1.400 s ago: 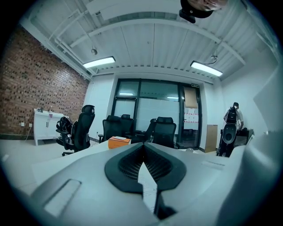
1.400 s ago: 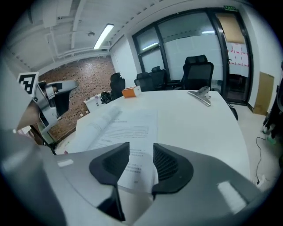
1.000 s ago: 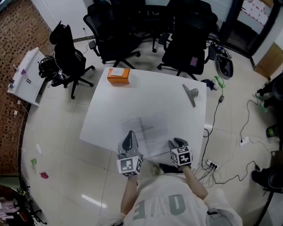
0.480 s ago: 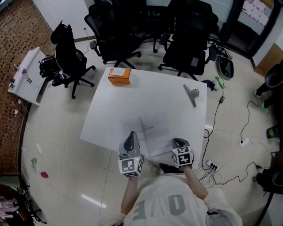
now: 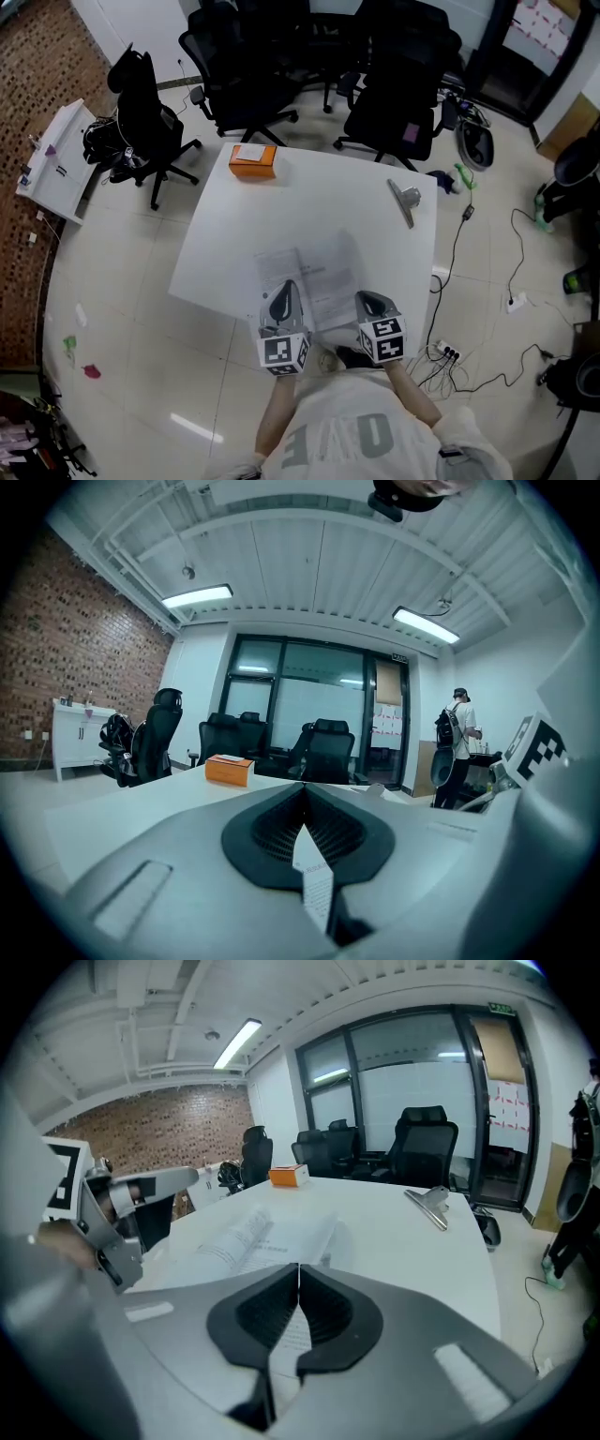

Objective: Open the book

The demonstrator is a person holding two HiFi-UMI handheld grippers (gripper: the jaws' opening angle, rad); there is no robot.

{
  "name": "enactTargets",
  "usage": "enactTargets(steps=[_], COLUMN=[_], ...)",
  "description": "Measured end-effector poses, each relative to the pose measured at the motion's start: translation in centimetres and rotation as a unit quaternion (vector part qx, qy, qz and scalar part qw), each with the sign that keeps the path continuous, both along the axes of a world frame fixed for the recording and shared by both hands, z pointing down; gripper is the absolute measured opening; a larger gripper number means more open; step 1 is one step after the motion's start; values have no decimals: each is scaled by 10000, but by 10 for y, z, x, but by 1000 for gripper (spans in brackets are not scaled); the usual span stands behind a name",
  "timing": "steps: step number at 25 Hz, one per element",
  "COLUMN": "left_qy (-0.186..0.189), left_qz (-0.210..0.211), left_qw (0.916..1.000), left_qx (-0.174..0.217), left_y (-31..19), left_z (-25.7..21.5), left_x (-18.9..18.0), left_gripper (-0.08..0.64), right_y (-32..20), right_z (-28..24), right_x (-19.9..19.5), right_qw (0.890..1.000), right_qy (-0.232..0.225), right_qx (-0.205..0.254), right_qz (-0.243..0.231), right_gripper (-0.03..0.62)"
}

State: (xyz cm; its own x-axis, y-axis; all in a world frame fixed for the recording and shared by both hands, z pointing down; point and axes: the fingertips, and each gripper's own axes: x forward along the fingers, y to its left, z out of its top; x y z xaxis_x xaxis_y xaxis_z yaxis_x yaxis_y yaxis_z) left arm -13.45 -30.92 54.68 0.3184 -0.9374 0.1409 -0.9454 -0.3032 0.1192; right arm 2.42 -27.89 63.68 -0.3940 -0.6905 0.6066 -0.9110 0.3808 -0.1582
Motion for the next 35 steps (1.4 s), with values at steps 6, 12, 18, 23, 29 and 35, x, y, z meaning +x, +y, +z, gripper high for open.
enactTargets(steps=[6,12,18,23,29,35], left_qy=[-28,-21,-324,-486,-649,-925], left_qz=[117,9,363,1125,2144,2106], left_qw=[9999,10000,9988,9922,9722,9716], left_qx=[32,42,59,-209,-681,-559], left_y=[5,14,35,62,89,91], left_z=[-1,-1,18,54,78,79], left_x=[7,-2,7,36,69,82], left_gripper=[14,14,12,109,183,209], right_y=[8,13,14,15,13,17], right_z=[-19,-37,-47,-52,-52,-55], right_x=[-34,-53,-66,-76,-91,-112], right_qw=[9978,9949,9927,9908,9881,9837], right_qy=[104,-10,-237,-372,-537,-630], right_qx=[323,517,598,605,582,551], right_qz=[-577,-870,-1024,-1153,-1316,-1594], right_gripper=[8,8,6,6,6,3])
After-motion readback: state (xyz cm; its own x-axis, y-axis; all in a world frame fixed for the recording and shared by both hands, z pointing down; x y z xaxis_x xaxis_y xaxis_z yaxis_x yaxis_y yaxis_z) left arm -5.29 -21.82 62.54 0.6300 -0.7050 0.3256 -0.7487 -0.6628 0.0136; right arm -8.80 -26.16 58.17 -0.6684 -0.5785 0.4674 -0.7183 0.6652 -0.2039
